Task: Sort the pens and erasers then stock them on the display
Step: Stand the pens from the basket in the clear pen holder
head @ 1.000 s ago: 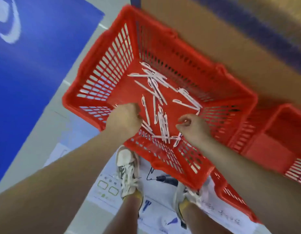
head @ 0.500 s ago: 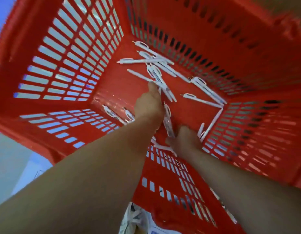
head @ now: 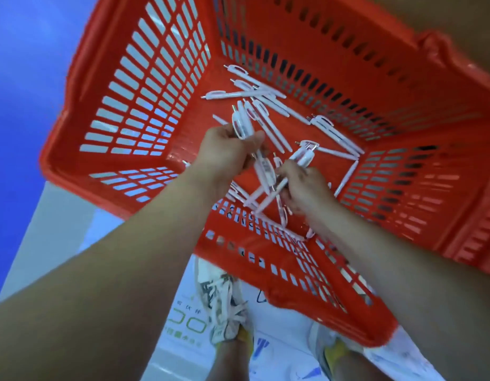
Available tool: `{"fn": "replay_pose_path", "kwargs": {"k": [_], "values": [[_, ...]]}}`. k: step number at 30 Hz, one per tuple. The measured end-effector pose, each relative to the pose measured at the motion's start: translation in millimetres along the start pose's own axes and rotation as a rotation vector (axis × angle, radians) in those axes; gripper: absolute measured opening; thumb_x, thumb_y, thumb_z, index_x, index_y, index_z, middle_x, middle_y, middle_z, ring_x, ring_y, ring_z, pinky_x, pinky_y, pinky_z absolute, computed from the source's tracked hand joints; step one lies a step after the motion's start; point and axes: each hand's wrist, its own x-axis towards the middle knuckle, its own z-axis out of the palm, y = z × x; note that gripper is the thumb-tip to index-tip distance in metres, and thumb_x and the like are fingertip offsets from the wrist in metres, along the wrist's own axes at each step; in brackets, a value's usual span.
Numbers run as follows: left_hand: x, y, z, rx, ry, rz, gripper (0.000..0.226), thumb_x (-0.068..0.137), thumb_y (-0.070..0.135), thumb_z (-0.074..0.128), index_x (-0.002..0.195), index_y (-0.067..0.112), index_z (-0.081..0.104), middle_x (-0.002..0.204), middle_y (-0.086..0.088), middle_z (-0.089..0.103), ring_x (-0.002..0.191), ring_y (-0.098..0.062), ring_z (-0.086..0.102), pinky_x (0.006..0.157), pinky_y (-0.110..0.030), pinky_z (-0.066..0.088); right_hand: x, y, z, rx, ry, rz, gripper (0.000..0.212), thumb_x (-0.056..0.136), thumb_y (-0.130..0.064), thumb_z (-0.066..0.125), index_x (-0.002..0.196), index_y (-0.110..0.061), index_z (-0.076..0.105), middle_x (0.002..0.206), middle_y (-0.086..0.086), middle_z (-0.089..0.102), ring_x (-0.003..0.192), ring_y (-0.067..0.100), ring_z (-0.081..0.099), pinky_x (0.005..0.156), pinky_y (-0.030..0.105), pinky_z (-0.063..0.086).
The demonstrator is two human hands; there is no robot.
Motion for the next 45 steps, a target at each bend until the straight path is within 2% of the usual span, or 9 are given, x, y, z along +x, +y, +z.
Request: {"fn": "replay_pose_path", "kwargs": {"k": [4, 9, 13, 18, 22, 26, 30, 34, 45], "values": [[-63, 32, -5, -0.208, -0.053, -0.050, 0.012, 0.090, 0.008, 0.059, 0.079, 0.002, 0.061, 0.073, -0.015, 0.060, 0.067, -0.024, 0.048, 0.053, -0.025, 0.036, -54, -53, -11, 0.124, -0.058, -0.046, 0.041, 0.090, -0.032, 0.046, 0.056, -0.020, 0.066, 0.054, 0.005, 0.055, 0.045, 0.015, 0.048, 0.043, 0.020, 0.036], [-152, 103, -5, -0.338, -0.044, 0.013, 0.005, 0.089, 0.002, 0.058, 0.084, 0.004, 0.059, 0.074, -0.011, 0.065, 0.057, -0.015, 0.062, 0.047, -0.018, 0.048, -139, -111, -34, 0.364, -0.160, 0.005, 0.028, 0.093, -0.026, 0.047, 0.075, -0.017, 0.067, 0.092, 0.011, 0.068, 0.086, 0.021, 0.066, 0.071, 0.040, 0.059], [-227, 165, -2, -0.179, -0.010, 0.158, 0.015, 0.082, 0.001, 0.066, 0.078, 0.013, 0.059, 0.070, -0.008, 0.066, 0.050, -0.007, 0.056, 0.046, -0.015, 0.045, -207, -155, -60, 0.259, -0.140, -0.019, 0.020, 0.095, -0.029, 0.050, 0.081, -0.018, 0.061, 0.073, 0.002, 0.062, 0.074, 0.020, 0.063, 0.070, 0.037, 0.055], [-316, 238, 2, -0.178, -0.037, 0.249, 0.009, 0.079, 0.004, 0.070, 0.084, 0.006, 0.062, 0.066, -0.005, 0.065, 0.053, -0.015, 0.055, 0.051, -0.021, 0.049, -316, -233, -100, 0.492, -0.252, -0.063, 0.027, 0.089, -0.039, 0.056, 0.086, -0.013, 0.063, 0.053, 0.003, 0.055, 0.034, 0.012, 0.044, 0.042, 0.023, 0.042], [-382, 291, 15, -0.178, -0.122, 0.326, 0.017, 0.080, 0.004, 0.068, 0.096, 0.003, 0.064, 0.084, -0.019, 0.068, 0.060, -0.024, 0.062, 0.064, -0.036, 0.054, -401, -277, -140, 0.544, -0.416, -0.179, 0.023, 0.084, -0.036, 0.055, 0.082, -0.014, 0.052, 0.053, 0.002, 0.047, 0.036, 0.009, 0.033, 0.037, 0.017, 0.029], [-443, 340, 31, -0.242, -0.151, 0.373, 0.013, 0.089, 0.012, 0.058, 0.095, 0.001, 0.063, 0.081, -0.019, 0.066, 0.061, -0.021, 0.064, 0.058, -0.029, 0.053, -463, -300, -182, 0.563, -0.378, -0.284, 0.029, 0.084, -0.026, 0.056, 0.099, -0.002, 0.053, 0.064, 0.009, 0.058, 0.045, 0.018, 0.053, 0.040, 0.023, 0.041], [-499, 382, 46, -0.298, -0.109, 0.437, 0.010, 0.087, 0.004, 0.059, 0.096, 0.007, 0.061, 0.074, -0.006, 0.065, 0.065, -0.015, 0.065, 0.061, -0.026, 0.056, -520, -312, -224, 0.616, -0.372, -0.340, 0.020, 0.083, -0.012, 0.066, 0.094, -0.006, 0.050, 0.064, 0.014, 0.056, 0.040, 0.020, 0.044, 0.038, 0.023, 0.033], [-552, 414, 74, -0.261, -0.101, 0.487, 0.011, 0.088, 0.006, 0.059, 0.098, 0.010, 0.061, 0.075, -0.007, 0.064, 0.067, -0.015, 0.064, 0.060, -0.024, 0.055, -565, -323, -260, 0.548, -0.280, -0.483, 0.012, 0.080, -0.022, 0.063, 0.069, -0.019, 0.058, 0.064, 0.015, 0.051, 0.040, 0.017, 0.037, 0.041, 0.025, 0.022], [-653, 468, 139, -0.040, -0.217, 0.653, 0.015, 0.073, 0.014, 0.066, 0.087, 0.008, 0.067, 0.066, -0.008, 0.068, 0.054, -0.017, 0.064, 0.051, -0.021, 0.052, -649, -324, -366, 0.684, -0.029, -0.559, 0.031, 0.079, -0.039, 0.057, 0.081, -0.011, 0.046, 0.046, 0.003, 0.036, 0.034, 0.012, 0.026, 0.037, 0.017, 0.023]]}}
